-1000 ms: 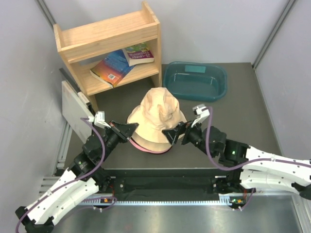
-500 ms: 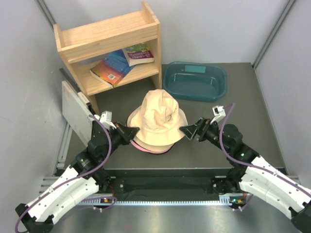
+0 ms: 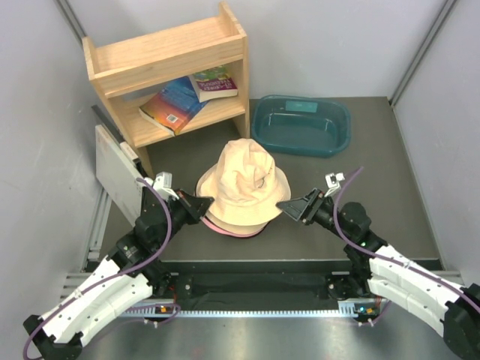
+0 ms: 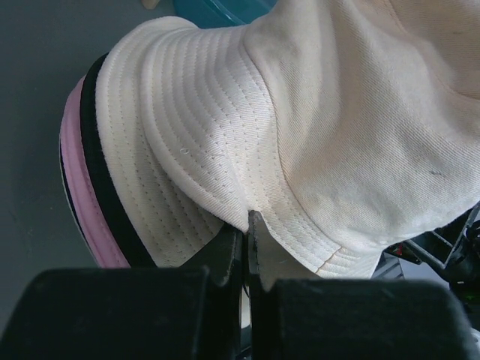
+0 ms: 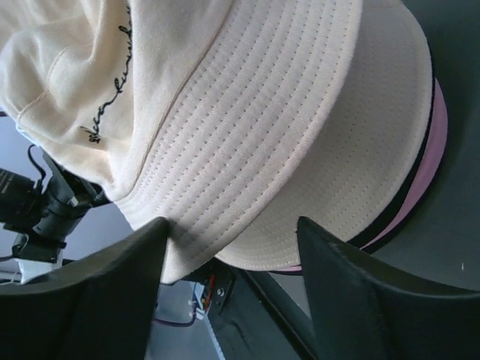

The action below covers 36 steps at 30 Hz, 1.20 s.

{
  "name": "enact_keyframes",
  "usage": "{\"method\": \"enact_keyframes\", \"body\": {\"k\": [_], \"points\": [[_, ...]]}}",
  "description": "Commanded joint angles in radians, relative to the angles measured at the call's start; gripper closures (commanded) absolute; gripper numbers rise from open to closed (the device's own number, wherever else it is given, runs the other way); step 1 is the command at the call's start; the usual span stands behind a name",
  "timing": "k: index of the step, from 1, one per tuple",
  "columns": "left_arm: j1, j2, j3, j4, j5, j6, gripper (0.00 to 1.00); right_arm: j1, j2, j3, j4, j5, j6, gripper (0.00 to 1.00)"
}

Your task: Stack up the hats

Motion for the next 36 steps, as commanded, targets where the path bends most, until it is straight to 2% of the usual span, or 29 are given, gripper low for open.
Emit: {"method": "enact_keyframes", "body": {"k": [1,3,4,10,17,20,21,22,25,29,31,36], "points": [[0.001,-0.005,0.029,-0.058,-0.025,0.044,1.0,-0.013,0.004,-0.046,0.23,-0.011,0.098,0.41],[0.002,-0.001,0.029,-0.057,-0.025,0.047,1.0,-0.016,-0.004,-0.078,0.267,0.009,0.118,0.48],[0.001,0.001,0.028,-0.052,-0.025,0.05,1.0,-0.014,-0.008,-0.089,0.284,0.017,0.124,0.54],[0.001,0.019,0.031,-0.043,-0.024,0.065,1.0,-0.016,0.013,-0.13,0.393,0.054,0.129,0.54],[0.002,0.049,0.04,-0.032,-0.019,0.088,1.0,-0.016,0.12,-0.135,0.562,0.051,0.143,0.55],[0.002,0.05,0.043,-0.031,-0.03,0.095,1.0,-0.017,0.152,-0.13,0.585,0.048,0.146,0.77],[0.001,0.049,0.041,-0.032,-0.034,0.095,1.0,-0.014,0.156,-0.13,0.586,0.045,0.151,0.93],[0.001,0.047,0.04,-0.032,-0.039,0.096,1.0,-0.017,0.156,-0.136,0.583,0.045,0.154,0.99],[0.002,0.05,0.043,-0.029,-0.051,0.108,1.0,-0.016,0.105,-0.164,0.539,0.052,0.169,1.0],[0.002,0.061,0.048,-0.021,-0.059,0.118,1.0,-0.013,0.009,-0.164,0.254,0.106,0.126,1.0],[0.001,0.067,0.051,-0.02,-0.065,0.124,1.0,-0.013,-0.03,-0.167,0.194,0.12,0.112,1.0],[0.002,0.075,0.054,-0.015,-0.079,0.128,1.0,-0.006,0.007,-0.149,0.079,0.152,0.074,1.0]]}}
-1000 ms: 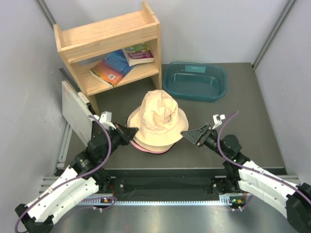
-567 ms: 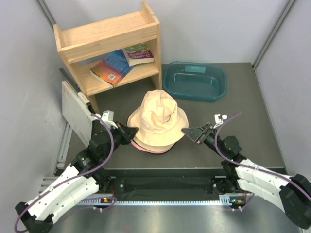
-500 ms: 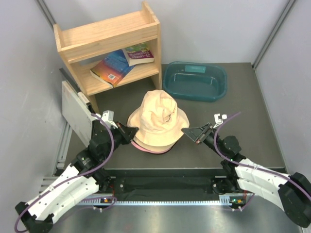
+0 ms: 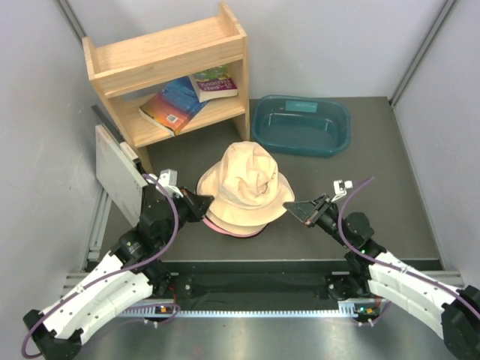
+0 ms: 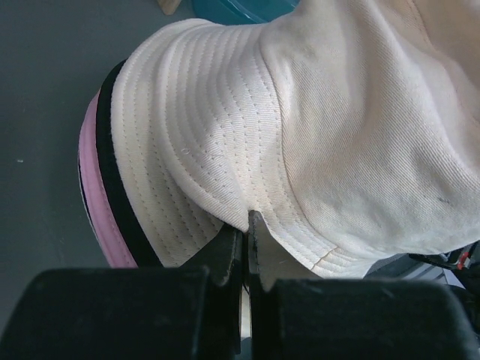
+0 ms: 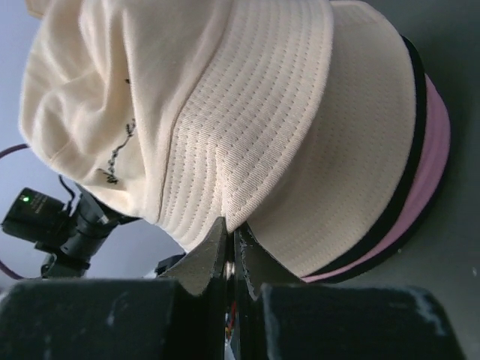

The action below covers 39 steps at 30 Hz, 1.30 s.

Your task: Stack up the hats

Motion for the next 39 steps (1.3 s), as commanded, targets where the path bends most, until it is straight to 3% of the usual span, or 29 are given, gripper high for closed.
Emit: {"method": "enact_keyframes", "body": {"k": [1,12,19,23,25,28,29,32,35,39], "points": [[0.003,0.017,0.03,-0.011,-0.053,0.042,1.0,0.0,0.072,-0.004,-0.146,0.071,-0.063,1.0],[0.02,0.126,0.063,-0.047,-0.125,0.085,1.0,0.151,0.458,0.039,0.047,0.137,-0.043,1.0],[0.165,0.196,0.063,-0.04,-0.082,0.109,1.0,0.217,0.67,0.085,0.182,0.133,-0.012,1.0],[0.262,0.257,0.063,0.04,0.035,0.132,1.0,0.22,0.673,0.112,0.165,0.114,-0.032,1.0],[0.275,0.294,0.07,0.077,0.047,0.157,1.0,0.22,0.609,0.128,0.07,0.135,-0.064,1.0],[0.281,0.346,0.094,0.124,0.048,0.194,1.0,0.22,0.468,0.152,-0.135,0.223,-0.125,0.8],[0.281,0.359,0.099,0.147,0.051,0.201,1.0,0.22,0.427,0.157,-0.183,0.269,-0.139,0.59],[0.282,0.392,0.114,0.179,0.059,0.229,1.0,0.214,0.266,0.178,-0.35,0.358,-0.204,0.24],[0.285,0.426,0.137,0.206,0.058,0.256,1.0,0.171,0.118,0.204,-0.453,0.38,-0.288,0.14],[0.289,0.468,0.154,0.233,0.067,0.287,1.0,0.07,0.015,0.264,-0.465,0.286,-0.415,0.12]]}}
